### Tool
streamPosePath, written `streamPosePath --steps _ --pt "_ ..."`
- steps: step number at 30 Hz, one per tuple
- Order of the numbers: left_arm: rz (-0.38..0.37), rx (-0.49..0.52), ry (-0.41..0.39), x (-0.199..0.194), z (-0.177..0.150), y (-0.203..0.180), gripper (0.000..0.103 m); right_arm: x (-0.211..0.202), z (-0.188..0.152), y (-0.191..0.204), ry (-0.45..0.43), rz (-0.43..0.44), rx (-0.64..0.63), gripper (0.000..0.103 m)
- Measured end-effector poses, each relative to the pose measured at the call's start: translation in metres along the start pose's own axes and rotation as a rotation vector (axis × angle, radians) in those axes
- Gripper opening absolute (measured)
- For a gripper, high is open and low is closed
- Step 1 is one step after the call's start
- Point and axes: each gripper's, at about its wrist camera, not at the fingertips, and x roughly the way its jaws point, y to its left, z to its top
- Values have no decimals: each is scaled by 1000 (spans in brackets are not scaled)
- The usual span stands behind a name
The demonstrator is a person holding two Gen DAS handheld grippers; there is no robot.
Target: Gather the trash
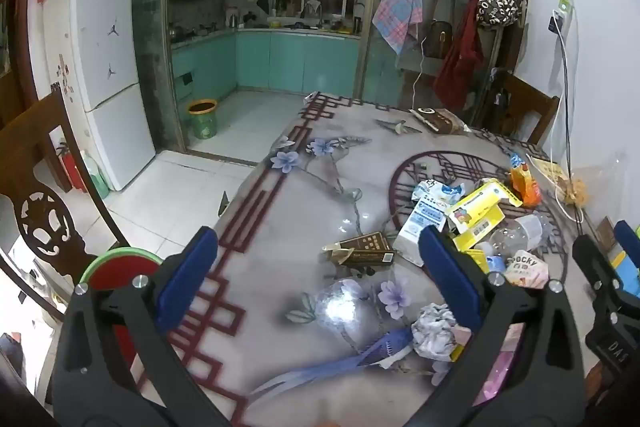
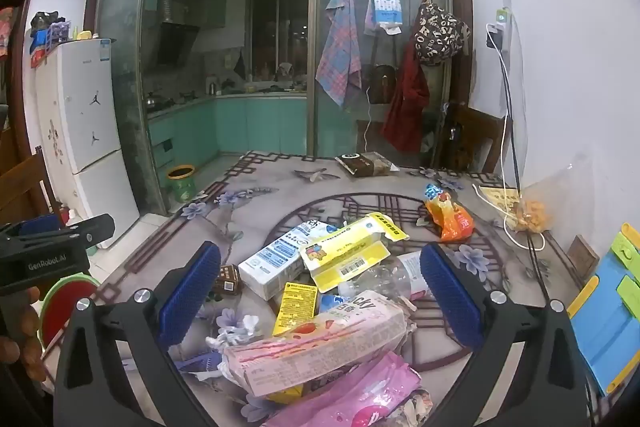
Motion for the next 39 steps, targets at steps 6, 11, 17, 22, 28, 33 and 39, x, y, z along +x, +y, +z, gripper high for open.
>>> streamPosePath --steps 6,11,17,22,28,33,39 --pt "8 -10 -8 -1 -2 18 99 0 0 0 2 3 6 96" --pt "26 16 -30 -1 -7 5 99 1 -1 0 2 3 4 96" --pt "33 23 -29 -4 -2 0 99 2 -1 0 7 4 5 96" --pt "48 13 -41 -4 -2 1 99 2 -2 1 8 1 1 96" --pt "93 8 -46 0 -3 4 99 2 -1 1 9 1 -2 96" --pt "84 14 -53 -2 -4 5 99 2 -2 1 9 0 -2 96" --pt "75 18 -55 -4 -4 6 99 2 -2 1 9 -1 -3 96"
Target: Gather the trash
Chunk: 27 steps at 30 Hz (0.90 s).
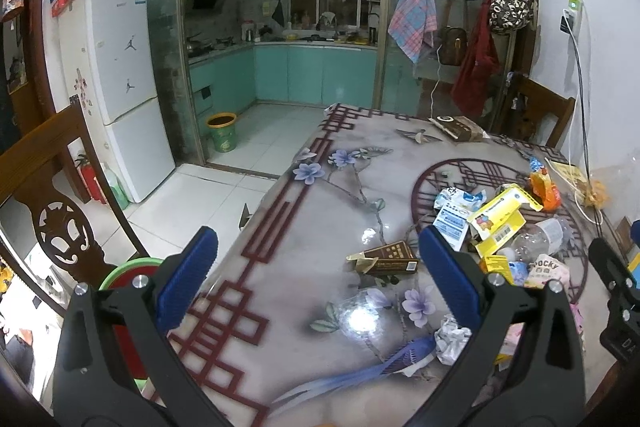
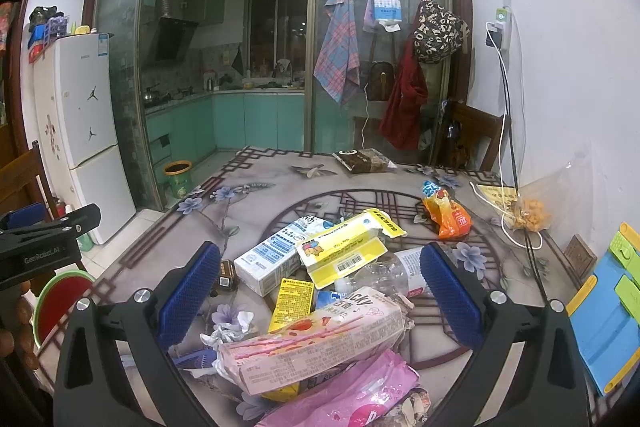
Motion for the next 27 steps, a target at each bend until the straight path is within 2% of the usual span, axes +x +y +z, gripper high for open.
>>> streamPosePath --steps 27 --pt "8 -3 23 4 -4 0 99 1 -1 0 6 -2 -6 96"
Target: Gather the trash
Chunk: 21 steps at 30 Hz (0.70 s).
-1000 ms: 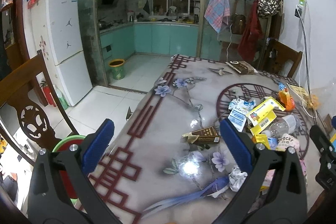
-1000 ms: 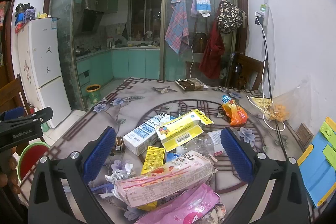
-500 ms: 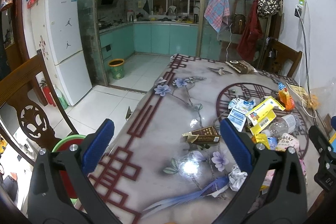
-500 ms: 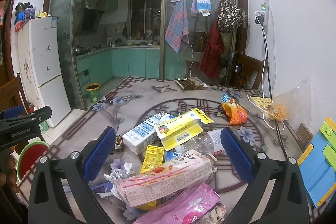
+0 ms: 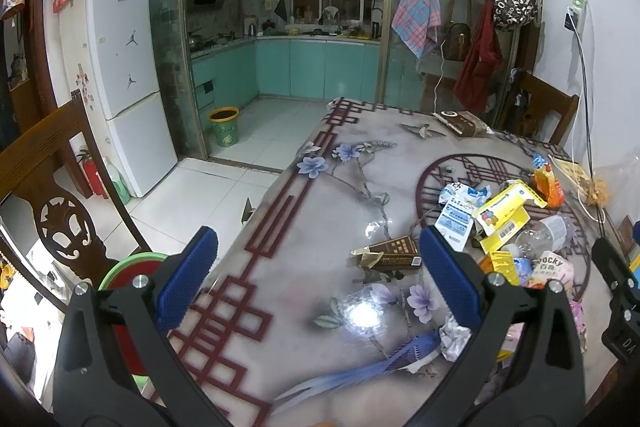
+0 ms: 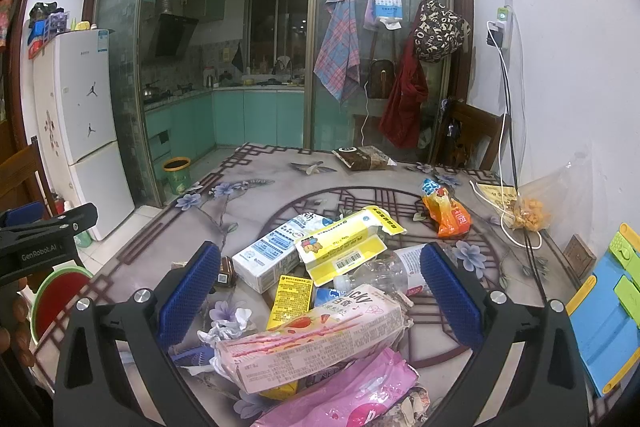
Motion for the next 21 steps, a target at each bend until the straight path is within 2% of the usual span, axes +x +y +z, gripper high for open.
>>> streamPosePath --steps 16,21 --pt "4 4 10 4 0 3 99 2 1 0 5 1 4 96" --pt "-37 -16 22 4 0 5 99 2 -1 -1 7 0 3 96"
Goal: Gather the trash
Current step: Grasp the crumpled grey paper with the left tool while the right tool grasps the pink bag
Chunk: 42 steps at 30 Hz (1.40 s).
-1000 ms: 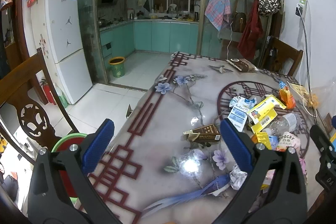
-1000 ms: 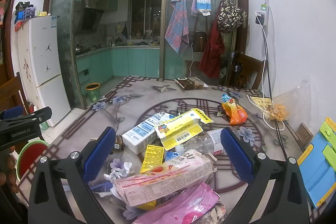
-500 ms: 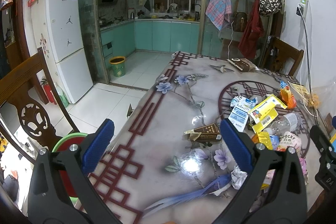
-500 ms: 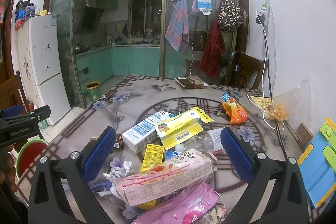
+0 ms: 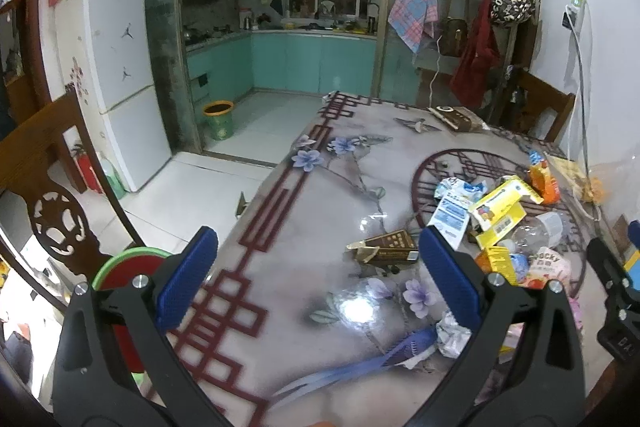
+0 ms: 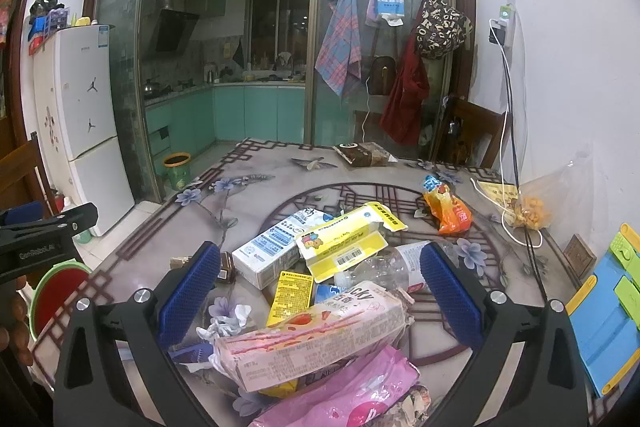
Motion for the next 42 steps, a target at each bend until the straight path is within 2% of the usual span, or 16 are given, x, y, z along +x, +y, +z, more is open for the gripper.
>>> streamPosePath --steps 3,8,11,13,15,18,21,23,25,28,32,34,35,36,38,42 --pt "-19 -9 14 1 0 0 99 0 1 1 0 0 0 96" --pt "-10 20 43 3 -1 -5 99 -1 1 -1 -6 -8 3 96" --pt "6 32 58 5 -2 -5 99 5 -4 -11 -9 -42 7 96" --pt "30 25 100 12 -3 -2 99 4 -3 -22 -12 -58 33 96" --pt "3 -13 147 20 -5 6 99 4 0 -30 6 -52 54 96" --pt "-2 -3 148 20 -7 7 99 12 0 -41 101 21 65 96" --pt "-15 -5 135 17 -8 8 99 22 -8 -46 244 227 141 96" --pt "-36 -18 144 19 -9 8 99 35 -21 -52 364 343 261 96" --pt "-68 -29 153 22 -11 7 99 49 -33 -52 450 355 325 96" --pt "-133 -41 151 22 -15 2 99 61 -48 -61 521 384 431 96" --pt "-89 19 87 20 -20 -13 99 74 -55 -69 580 386 520 96" --pt "-101 51 85 22 -21 -20 99 81 -60 -73 593 396 562 96" --pt "-110 64 90 23 -22 -23 99 82 -62 -76 592 400 580 94" --pt "-120 80 96 24 -23 -28 99 83 -63 -78 586 403 591 83" --pt "-141 100 105 28 -25 -34 99 87 -61 -83 585 413 598 68" --pt "-199 120 135 34 -29 -46 99 76 -55 -96 533 444 647 27"
